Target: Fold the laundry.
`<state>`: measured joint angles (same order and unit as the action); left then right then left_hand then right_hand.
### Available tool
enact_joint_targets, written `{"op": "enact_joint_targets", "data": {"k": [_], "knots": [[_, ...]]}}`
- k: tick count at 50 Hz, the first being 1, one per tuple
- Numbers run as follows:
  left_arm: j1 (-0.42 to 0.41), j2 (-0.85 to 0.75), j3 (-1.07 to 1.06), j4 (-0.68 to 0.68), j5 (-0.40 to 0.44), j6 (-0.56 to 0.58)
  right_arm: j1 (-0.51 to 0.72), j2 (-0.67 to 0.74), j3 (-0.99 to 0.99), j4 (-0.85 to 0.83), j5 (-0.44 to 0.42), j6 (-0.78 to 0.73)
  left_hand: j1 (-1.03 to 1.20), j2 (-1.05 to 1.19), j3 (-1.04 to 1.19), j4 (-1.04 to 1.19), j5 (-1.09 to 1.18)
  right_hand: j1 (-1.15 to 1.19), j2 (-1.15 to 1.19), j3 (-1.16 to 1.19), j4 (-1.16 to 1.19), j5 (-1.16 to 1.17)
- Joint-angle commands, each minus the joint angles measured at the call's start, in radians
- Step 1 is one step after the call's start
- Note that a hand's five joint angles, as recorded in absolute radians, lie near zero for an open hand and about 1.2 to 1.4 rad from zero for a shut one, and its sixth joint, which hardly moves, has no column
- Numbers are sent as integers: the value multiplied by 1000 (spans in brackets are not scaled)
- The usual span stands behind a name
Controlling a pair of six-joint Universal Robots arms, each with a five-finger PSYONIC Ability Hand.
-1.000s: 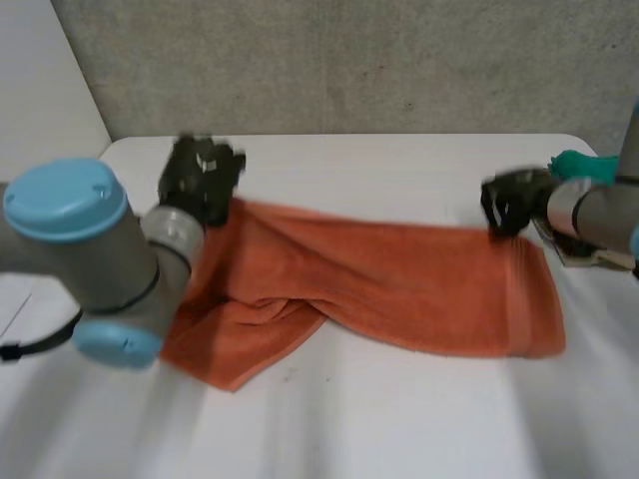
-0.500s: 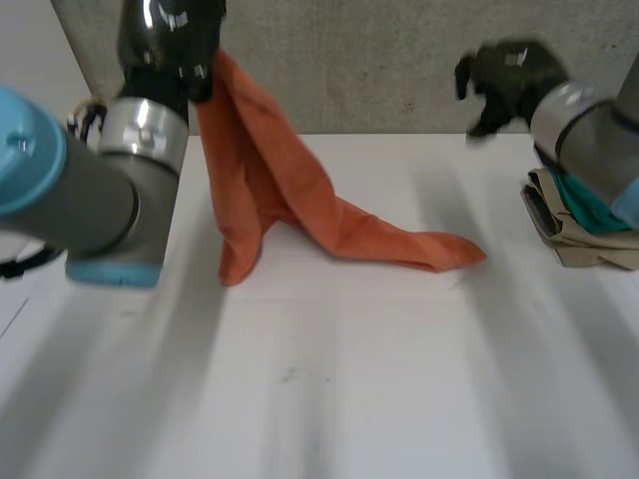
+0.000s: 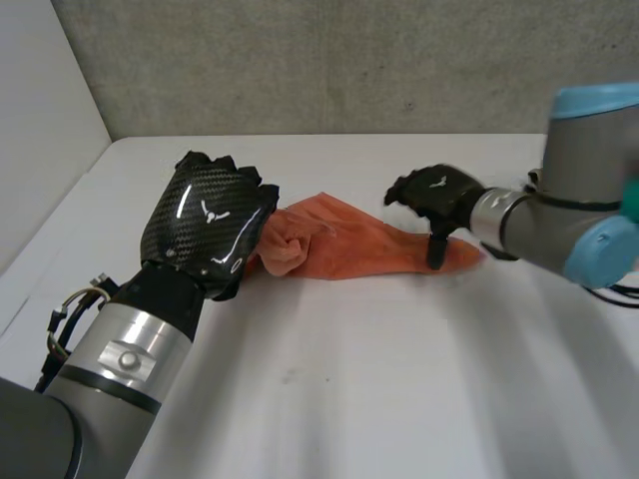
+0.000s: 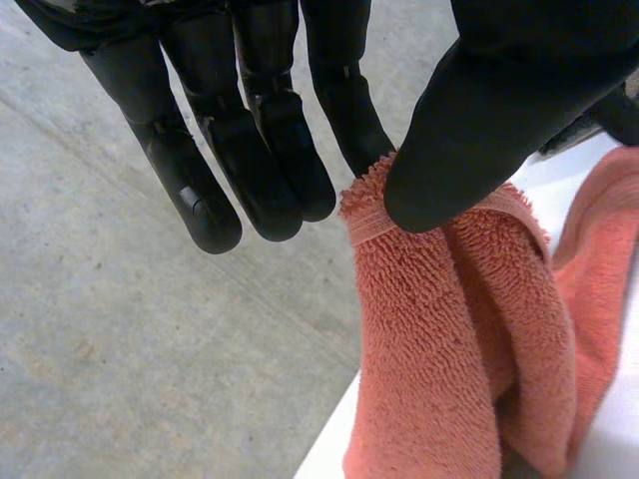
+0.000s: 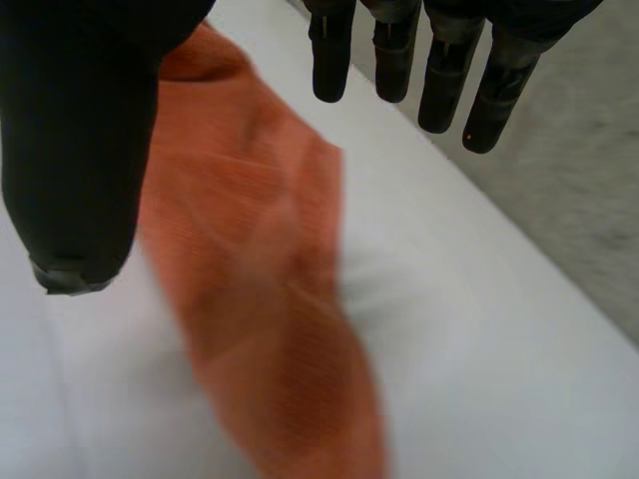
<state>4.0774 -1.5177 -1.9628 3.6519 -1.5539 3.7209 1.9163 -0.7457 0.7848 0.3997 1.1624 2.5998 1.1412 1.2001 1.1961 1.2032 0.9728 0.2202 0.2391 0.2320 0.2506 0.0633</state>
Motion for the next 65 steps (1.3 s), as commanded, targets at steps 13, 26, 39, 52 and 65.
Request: {"op": "enact_joint_targets", "data": {"k": [13, 26, 39, 52, 65], "knots": [[-15, 123, -36, -64, -5, -3, 190, 236, -281, -159, 71, 312, 255, 196, 200, 193, 249, -27, -46, -38, -57, -44], [-8, 225, -36, -93, -23, -7, 239, 408, -457, -96, 57, 310, 255, 196, 200, 193, 249, 231, 212, 219, 201, 213], [40, 208, 13, -78, -17, -7, 239, 402, -457, 14, -55, 310, 255, 196, 200, 193, 249, 1176, 1157, 1164, 1146, 1158], [92, 90, 111, -6, -17, -3, 142, 138, -426, 22, 149, 307, 255, 196, 200, 193, 249, 1176, 1157, 1164, 1146, 1158], [106, -126, 163, 2, -15, -6, 43, -391, 408, 174, 112, -128, 255, 196, 200, 193, 249, 1176, 1157, 1164, 1146, 1158]]}}
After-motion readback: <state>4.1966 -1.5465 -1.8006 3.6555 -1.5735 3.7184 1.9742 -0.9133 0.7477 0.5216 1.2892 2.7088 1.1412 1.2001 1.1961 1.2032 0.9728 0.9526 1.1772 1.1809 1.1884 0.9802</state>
